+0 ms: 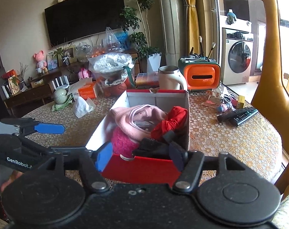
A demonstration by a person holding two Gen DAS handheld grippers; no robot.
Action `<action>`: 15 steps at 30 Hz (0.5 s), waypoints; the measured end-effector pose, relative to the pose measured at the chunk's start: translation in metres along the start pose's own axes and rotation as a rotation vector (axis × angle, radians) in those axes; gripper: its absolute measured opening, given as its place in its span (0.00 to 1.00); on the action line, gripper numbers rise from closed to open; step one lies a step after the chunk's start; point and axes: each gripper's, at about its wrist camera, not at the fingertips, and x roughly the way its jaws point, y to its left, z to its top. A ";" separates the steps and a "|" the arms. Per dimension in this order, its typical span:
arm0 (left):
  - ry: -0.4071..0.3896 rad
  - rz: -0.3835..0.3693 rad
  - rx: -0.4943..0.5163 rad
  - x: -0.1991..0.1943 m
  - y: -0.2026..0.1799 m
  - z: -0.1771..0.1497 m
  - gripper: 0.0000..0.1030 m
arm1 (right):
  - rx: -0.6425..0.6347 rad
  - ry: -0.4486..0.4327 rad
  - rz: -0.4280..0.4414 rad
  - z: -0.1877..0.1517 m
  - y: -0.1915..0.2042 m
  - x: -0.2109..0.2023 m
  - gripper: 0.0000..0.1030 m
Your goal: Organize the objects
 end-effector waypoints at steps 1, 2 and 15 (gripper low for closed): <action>0.000 0.000 -0.004 0.000 0.000 0.000 1.00 | 0.004 0.000 -0.003 -0.001 -0.001 0.000 0.68; -0.002 -0.002 -0.006 -0.001 -0.001 0.000 1.00 | 0.009 -0.004 -0.004 -0.001 -0.002 -0.001 0.68; -0.002 0.025 -0.011 0.000 -0.005 -0.001 1.00 | 0.018 0.012 -0.020 -0.011 -0.003 -0.001 0.69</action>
